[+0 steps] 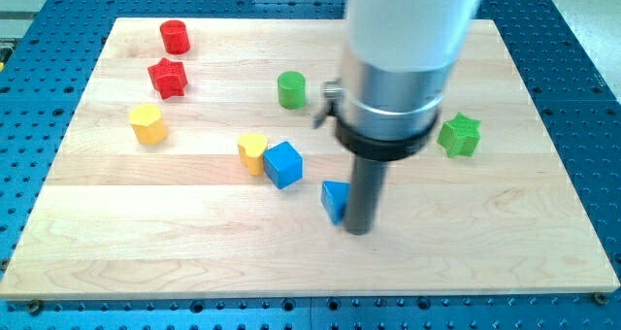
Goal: Move the hexagon diagonally to the red star
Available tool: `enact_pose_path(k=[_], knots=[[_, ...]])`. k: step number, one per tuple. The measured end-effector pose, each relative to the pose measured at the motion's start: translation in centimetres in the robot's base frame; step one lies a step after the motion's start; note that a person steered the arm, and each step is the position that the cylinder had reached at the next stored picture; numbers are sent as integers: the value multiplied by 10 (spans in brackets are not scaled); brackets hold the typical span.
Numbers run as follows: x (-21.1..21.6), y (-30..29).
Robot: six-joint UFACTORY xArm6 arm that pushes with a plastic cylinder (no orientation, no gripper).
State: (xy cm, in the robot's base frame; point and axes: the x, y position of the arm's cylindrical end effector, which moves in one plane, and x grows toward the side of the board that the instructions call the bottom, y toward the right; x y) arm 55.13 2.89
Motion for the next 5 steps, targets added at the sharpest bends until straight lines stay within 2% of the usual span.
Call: enact_pose_path(k=[1,2,3,4,5], knots=[[-27,-48],[-10,-112],[-45,-217],[-102,-293],[-137,-282]])
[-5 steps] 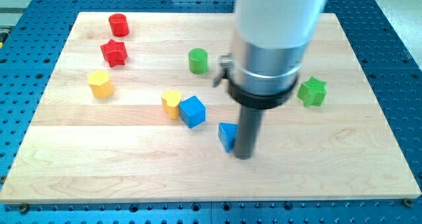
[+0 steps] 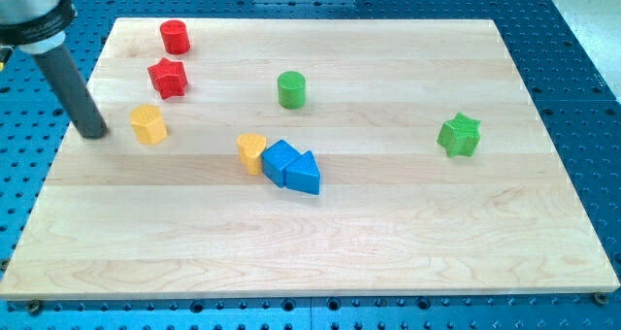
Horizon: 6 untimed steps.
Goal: Move the hexagon diagonally to the red star
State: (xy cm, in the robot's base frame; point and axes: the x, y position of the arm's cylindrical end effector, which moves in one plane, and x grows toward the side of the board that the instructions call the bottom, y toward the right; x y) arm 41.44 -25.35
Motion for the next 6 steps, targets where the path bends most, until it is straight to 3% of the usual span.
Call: enact_pose_path(k=[2,3,4,5,6], knots=[[1,130],[8,163],[3,138],[-24,231],[-54,222]])
